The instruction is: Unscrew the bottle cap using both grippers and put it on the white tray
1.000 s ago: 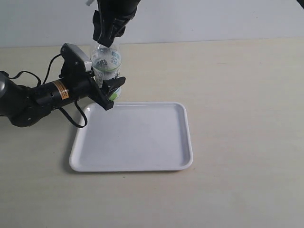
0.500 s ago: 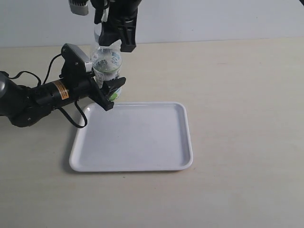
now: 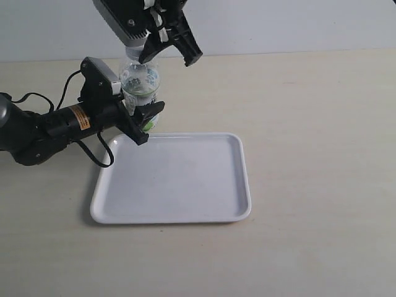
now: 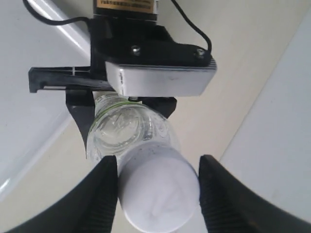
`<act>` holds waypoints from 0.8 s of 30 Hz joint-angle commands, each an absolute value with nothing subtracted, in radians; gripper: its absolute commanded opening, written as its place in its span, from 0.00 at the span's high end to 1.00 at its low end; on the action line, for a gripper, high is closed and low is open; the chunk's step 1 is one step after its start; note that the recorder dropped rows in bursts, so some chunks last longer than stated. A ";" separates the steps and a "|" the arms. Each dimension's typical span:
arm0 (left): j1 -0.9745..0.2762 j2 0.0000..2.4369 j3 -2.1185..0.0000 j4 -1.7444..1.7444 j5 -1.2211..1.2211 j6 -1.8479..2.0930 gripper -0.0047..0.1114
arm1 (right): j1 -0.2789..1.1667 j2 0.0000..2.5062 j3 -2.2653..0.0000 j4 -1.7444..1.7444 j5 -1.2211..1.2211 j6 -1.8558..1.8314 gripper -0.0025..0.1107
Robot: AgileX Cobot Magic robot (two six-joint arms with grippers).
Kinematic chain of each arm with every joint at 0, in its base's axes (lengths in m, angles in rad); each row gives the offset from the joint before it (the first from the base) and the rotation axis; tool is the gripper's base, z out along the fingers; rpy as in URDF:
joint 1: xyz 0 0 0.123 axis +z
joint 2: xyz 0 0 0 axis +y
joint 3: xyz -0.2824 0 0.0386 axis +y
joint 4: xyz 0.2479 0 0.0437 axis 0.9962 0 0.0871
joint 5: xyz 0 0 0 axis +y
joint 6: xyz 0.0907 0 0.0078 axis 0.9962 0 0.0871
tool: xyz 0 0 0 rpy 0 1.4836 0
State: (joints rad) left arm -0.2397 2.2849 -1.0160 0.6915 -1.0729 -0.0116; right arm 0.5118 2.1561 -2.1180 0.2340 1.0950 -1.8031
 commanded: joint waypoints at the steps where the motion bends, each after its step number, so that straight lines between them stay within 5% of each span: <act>1: -0.241 2.278 -1.024 0.671 -1.080 -0.053 0.96 | 0.511 2.160 -2.112 0.200 1.192 -2.020 0.98; 13: -0.241 2.278 -1.024 0.671 -1.080 -0.053 0.96 | 0.511 2.160 -2.112 0.145 1.178 -2.115 0.93; 21: -0.241 2.278 -1.024 0.671 -1.080 -0.053 0.96 | 0.511 2.160 -2.112 0.242 1.153 -2.066 0.39; 24: -0.241 2.278 -1.024 0.671 -1.080 -0.053 0.96 | 0.511 2.155 -2.112 0.285 1.124 -1.944 0.34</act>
State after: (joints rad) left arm -0.2414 2.2849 -1.0218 0.6929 -1.0693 -0.0304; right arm 0.5118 2.1568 -2.1180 0.2453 1.1276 -2.0405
